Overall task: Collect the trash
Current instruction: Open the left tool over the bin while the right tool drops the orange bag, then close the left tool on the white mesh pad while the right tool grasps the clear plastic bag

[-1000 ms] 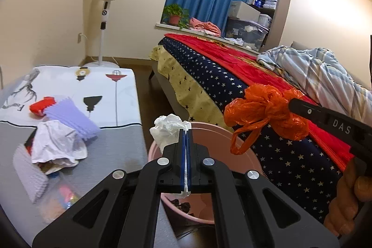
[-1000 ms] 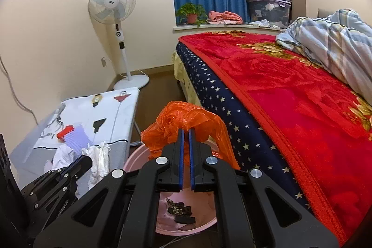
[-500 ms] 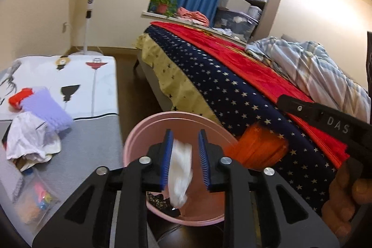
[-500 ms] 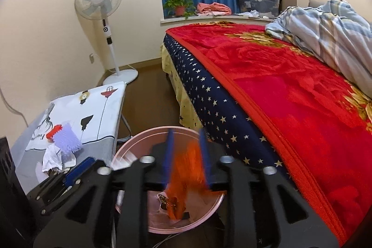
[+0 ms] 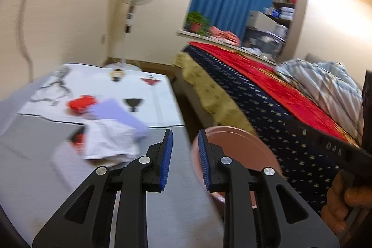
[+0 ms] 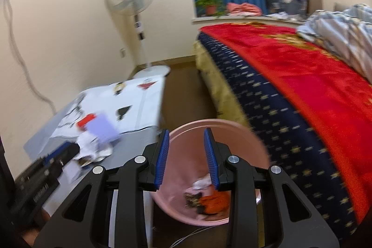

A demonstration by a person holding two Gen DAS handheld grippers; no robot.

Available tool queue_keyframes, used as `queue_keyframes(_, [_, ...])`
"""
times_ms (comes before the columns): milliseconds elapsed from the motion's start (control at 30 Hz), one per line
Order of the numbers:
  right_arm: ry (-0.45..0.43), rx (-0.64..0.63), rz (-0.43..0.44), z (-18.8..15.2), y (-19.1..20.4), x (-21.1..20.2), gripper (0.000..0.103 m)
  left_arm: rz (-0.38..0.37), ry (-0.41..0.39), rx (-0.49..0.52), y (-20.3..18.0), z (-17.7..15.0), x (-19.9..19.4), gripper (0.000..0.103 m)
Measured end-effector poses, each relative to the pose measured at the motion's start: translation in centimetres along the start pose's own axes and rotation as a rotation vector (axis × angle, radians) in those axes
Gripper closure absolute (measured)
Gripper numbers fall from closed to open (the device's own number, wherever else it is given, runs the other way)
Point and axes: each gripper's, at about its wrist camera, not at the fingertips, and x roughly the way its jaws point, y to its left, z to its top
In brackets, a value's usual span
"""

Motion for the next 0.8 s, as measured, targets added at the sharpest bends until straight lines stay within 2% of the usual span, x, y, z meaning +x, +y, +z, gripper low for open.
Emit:
queue_keyframes(233, [0.063,-0.02,0.184,-2.5,5.7,2.4,0.071,0.194,-0.053,-0.066,6.6,0.1,-4.6,0.08])
queue_keyframes(367, [0.121,-0.034,0.248,-4.4,8.7,4.5,0.071,0.305,-0.075,-0.129,9.9,-0.3,-6.6,0.08])
queue_keyframes(500, [0.172,-0.056,0.286,-5.9,11.4,6.6,0.071,0.356,-0.074,-0.155,11.7,-0.7,-7.3,0.08])
queue_keyframes(533, [0.187,-0.059,0.291,-6.2,11.9,7.2,0.068,0.366,-0.073,-0.162,12.2,-0.7,-7.3,0.08])
queue_keyframes(600, [0.22,-0.051,0.29,-6.6,12.5,8.3,0.043,0.374,-0.071,-0.174,12.8,-0.9,-7.4,0.08])
queue_keyframes(667, [0.259,-0.036,0.289,-6.9,12.8,9.5,0.039,0.379,-0.063,-0.184,13.4,-0.9,-7.0,0.08])
queue_keyframes(800, [0.327,-0.003,0.282,-7.3,12.9,11.6,0.039,0.384,-0.05,-0.189,13.8,-1.4,-6.6,0.08])
